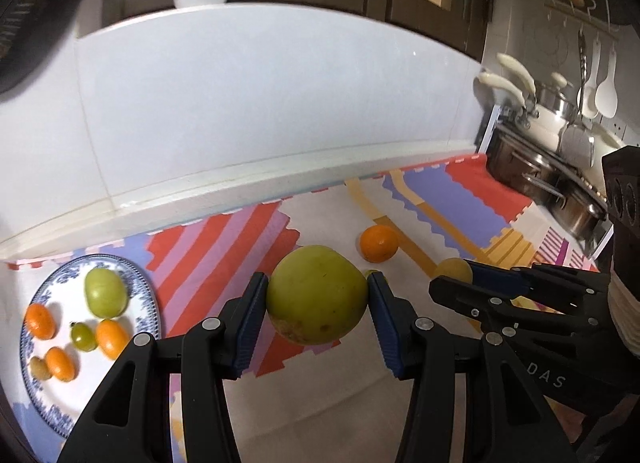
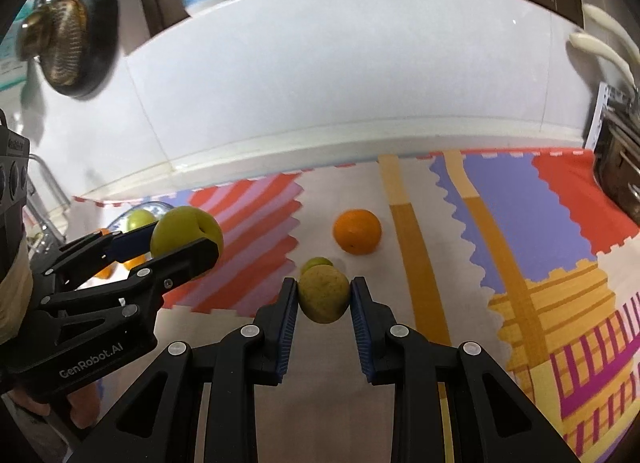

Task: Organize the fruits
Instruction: 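Carry the pomelo and yellow fruit with both grippers over the plate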

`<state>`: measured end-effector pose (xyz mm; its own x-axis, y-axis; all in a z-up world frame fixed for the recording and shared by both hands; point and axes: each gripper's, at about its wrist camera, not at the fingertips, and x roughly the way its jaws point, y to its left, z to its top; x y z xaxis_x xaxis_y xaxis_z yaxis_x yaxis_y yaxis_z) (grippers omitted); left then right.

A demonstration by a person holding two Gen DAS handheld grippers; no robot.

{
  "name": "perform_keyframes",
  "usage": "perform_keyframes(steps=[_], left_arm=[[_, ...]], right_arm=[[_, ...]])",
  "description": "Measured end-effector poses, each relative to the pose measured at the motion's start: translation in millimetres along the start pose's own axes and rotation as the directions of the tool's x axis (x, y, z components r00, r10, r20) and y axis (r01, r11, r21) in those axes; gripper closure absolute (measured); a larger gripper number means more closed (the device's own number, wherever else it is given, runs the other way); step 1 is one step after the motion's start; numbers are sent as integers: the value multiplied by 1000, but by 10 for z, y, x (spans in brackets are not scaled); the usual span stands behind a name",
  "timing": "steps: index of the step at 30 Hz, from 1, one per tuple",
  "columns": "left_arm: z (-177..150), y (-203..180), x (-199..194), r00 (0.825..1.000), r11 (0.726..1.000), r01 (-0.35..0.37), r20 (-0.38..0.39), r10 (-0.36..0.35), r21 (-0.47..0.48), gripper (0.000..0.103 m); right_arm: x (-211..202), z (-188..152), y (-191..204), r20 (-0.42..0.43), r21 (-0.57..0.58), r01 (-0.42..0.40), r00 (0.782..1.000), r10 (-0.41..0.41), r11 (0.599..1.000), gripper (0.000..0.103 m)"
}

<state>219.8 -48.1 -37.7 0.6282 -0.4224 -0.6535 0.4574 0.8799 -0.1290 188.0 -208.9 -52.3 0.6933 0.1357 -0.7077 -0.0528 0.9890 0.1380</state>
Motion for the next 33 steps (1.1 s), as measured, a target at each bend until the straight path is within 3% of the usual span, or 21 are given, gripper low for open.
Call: perform_keyframes(steps=[19,33], left_arm=[[-208,212,-888,988,991,-104,103,113,-90,53],[-393,793,-1208,967,960,-222,91,239,-168,53]], right_arm=[[-529,-5,632,78,-139,-105,990,116,985,75],[-310,88,1265,34,-230,-217,972,231,949,75]])
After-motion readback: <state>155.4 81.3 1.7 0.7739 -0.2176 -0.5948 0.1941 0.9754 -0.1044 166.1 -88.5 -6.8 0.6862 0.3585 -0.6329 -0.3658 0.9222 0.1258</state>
